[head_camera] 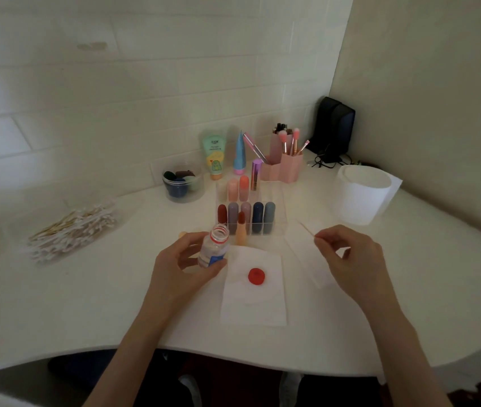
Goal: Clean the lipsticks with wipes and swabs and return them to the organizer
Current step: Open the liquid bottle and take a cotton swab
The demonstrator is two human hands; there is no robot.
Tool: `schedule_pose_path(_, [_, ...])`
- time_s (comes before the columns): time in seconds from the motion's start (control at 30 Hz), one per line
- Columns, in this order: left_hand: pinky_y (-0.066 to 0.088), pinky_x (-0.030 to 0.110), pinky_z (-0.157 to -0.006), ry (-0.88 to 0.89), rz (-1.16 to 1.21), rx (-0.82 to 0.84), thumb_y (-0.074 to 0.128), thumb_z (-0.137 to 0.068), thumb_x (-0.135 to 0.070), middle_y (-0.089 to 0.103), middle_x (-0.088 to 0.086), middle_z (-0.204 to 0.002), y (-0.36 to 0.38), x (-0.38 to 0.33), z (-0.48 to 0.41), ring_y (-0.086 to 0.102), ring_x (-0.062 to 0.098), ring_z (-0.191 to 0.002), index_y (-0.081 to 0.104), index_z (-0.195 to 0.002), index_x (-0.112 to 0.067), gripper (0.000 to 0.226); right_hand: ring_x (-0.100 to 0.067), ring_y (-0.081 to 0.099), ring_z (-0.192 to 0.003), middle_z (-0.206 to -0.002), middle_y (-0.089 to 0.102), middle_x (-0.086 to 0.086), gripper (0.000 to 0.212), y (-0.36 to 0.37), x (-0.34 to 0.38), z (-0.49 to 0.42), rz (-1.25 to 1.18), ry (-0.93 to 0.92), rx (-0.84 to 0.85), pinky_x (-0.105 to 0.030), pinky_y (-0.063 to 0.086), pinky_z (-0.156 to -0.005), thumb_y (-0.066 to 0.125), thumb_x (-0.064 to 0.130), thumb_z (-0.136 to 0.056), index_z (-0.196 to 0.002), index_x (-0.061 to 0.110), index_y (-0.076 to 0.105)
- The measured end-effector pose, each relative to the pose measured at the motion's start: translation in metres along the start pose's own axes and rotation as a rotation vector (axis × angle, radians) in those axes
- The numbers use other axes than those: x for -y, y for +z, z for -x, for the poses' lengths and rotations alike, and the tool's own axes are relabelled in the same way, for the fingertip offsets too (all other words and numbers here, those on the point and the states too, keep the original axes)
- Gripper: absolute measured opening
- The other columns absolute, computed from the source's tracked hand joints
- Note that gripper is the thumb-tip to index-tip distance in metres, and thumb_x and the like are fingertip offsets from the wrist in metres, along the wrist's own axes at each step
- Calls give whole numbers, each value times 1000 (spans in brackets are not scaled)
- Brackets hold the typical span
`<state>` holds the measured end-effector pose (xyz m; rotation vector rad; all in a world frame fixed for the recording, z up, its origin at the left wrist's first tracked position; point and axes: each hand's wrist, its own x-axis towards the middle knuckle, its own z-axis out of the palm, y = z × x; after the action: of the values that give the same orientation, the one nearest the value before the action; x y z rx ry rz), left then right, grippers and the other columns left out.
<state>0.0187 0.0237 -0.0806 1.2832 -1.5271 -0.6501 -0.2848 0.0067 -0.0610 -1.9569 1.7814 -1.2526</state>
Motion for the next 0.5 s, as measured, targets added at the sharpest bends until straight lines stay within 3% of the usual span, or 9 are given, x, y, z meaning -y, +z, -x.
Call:
schedule_pose_path(0.2, [46, 1, -76, -10, -16, 5, 86, -77, -15, 67, -33, -104, 2, -2, 1, 62, -16, -97, 64, -119, -32, 51, -20, 58, -75, -81, 68, 6, 12, 0, -39, -1, 274, 156, -53, -32, 46, -73, 77, 15, -85, -81, 27, 75])
schedule_pose_path(0.4, [47, 2, -79, -8, -28, 14, 86, -77, -16, 65, -24, -114, 2, 0, 1, 62, -14, -100, 64, -123, -29, 52, -26, 60, -82, -82, 68, 2, 8, 6, -43, 1, 332, 172, -17, -37, 50, -74, 76, 20, -86, -82, 27, 77])
schedule_pose_path(0.5, [46, 1, -78, -16, -27, 19, 86, -77, -16, 65, -30, -111, 2, 0, 1, 62, -16, -99, 64, -122, -31, 52, -24, 59, -83, -81, 67, 3, 8, 6, -44, 1, 331, 180, -10, -36, 49, -74, 75, 21, -86, -82, 28, 77])
